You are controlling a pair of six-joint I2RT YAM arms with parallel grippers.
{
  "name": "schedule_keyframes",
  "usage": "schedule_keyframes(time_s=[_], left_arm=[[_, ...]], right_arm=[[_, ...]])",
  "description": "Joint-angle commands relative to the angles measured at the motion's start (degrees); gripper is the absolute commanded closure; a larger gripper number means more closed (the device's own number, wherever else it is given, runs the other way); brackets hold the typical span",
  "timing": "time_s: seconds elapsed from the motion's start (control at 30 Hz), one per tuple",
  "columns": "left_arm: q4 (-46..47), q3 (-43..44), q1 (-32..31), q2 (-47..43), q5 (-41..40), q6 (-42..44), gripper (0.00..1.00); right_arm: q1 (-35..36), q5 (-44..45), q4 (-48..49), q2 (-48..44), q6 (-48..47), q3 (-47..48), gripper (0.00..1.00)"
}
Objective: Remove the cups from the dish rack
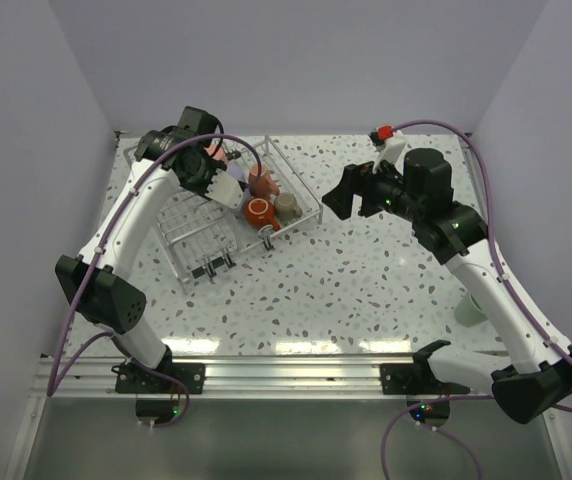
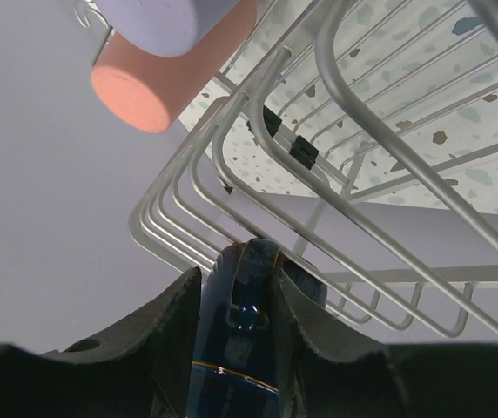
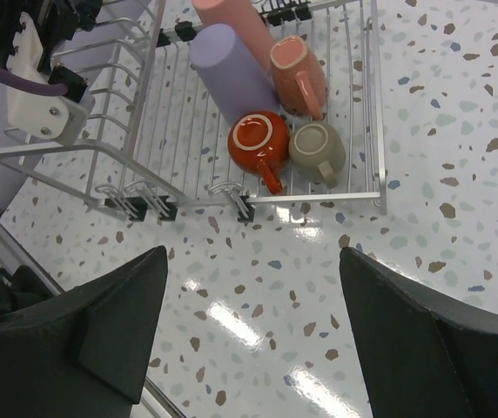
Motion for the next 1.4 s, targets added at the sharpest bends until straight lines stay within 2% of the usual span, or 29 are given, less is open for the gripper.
schedule_keyframes(time_s=[0.0, 0.4, 0.6, 0.7, 0.73, 0.93, 1.13, 1.37], left_arm=[[0.48, 0.98, 0.08, 0.41, -2.39, 2.18, 0.6], [-2.16, 0.54, 0.43, 1.72, -2.83, 2.18, 0.63], [-2.51, 0.46, 0.43, 1.73, -2.92, 2.0, 0.78], [-2.43, 0.54, 0.43, 1.29, -2.74, 2.09, 0.91], [-2.25, 0.54, 0.43, 1.2, -2.65, 2.09, 1.0], [-0.59, 0.19, 0.43, -0.29, -2.65, 1.74, 1.0], [7.76, 0.1, 0.34, -2.58, -2.04, 0.69, 1.0], [14.26, -1.12, 0.26, -6.0, 2.8, -2.83, 1.0]], right_arm=[[0.26, 1.19, 2.42, -1.64, -0.02, -0.56, 0.16], [0.26, 1.54, 2.15, -1.72, -0.55, -0.39, 0.16], [0.35, 2.33, 1.8, -2.6, -0.46, -0.65, 0.15], [0.26, 2.51, 1.8, -2.78, -0.37, -0.65, 0.15], [0.35, 2.51, 1.71, -2.69, -0.28, -0.65, 0.15], [0.26, 2.16, 2.33, -2.52, 0.33, -0.56, 0.15], [0.35, 2.42, 2.33, -2.17, 0.95, 0.32, 0.15], [0.35, 1.63, 2.76, -0.94, 2.7, 2.07, 0.15]])
